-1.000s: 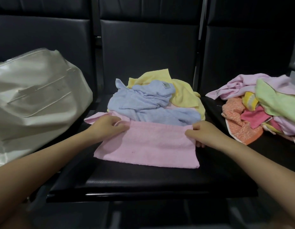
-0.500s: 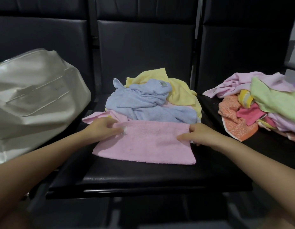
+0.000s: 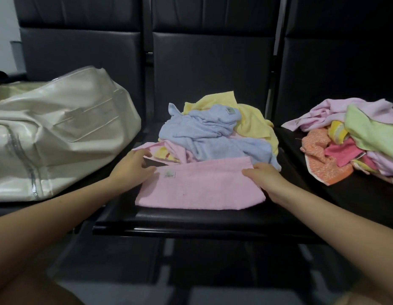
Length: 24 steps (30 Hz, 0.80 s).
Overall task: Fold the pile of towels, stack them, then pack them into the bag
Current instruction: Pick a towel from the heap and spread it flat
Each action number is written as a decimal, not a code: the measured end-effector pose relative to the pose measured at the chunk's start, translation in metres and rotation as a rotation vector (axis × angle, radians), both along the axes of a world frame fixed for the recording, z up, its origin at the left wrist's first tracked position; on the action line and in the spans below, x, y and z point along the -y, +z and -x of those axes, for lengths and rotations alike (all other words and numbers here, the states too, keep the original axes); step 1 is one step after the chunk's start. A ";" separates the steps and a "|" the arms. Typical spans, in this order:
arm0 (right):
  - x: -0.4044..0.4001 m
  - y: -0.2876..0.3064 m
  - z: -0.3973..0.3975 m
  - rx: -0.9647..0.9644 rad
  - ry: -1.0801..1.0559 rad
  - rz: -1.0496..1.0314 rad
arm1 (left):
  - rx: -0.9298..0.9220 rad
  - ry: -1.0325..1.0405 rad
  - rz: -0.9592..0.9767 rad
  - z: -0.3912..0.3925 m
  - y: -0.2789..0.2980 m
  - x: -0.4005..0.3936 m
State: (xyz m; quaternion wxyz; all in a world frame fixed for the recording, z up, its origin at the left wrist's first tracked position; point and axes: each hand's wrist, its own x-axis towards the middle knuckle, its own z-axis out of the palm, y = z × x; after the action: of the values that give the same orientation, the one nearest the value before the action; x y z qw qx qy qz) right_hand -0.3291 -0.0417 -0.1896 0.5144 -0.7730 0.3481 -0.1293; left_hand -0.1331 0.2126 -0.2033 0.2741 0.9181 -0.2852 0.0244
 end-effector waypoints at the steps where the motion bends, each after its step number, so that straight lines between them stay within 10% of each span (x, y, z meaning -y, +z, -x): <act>1: -0.002 0.003 0.002 0.015 -0.001 -0.036 | 0.041 -0.004 0.033 0.002 0.001 -0.002; 14: -0.072 0.032 -0.031 0.149 0.349 -0.419 | -0.163 -0.208 0.093 0.052 0.008 0.030; 24: -0.044 0.008 -0.030 -0.346 0.337 0.389 | -0.189 -0.227 0.080 0.054 -0.011 0.052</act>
State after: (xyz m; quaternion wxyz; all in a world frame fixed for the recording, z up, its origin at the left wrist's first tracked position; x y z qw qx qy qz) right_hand -0.2994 0.0025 -0.1819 0.3041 -0.9143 0.2663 0.0272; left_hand -0.1867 0.1610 -0.2139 0.3370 0.8665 -0.3589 -0.0821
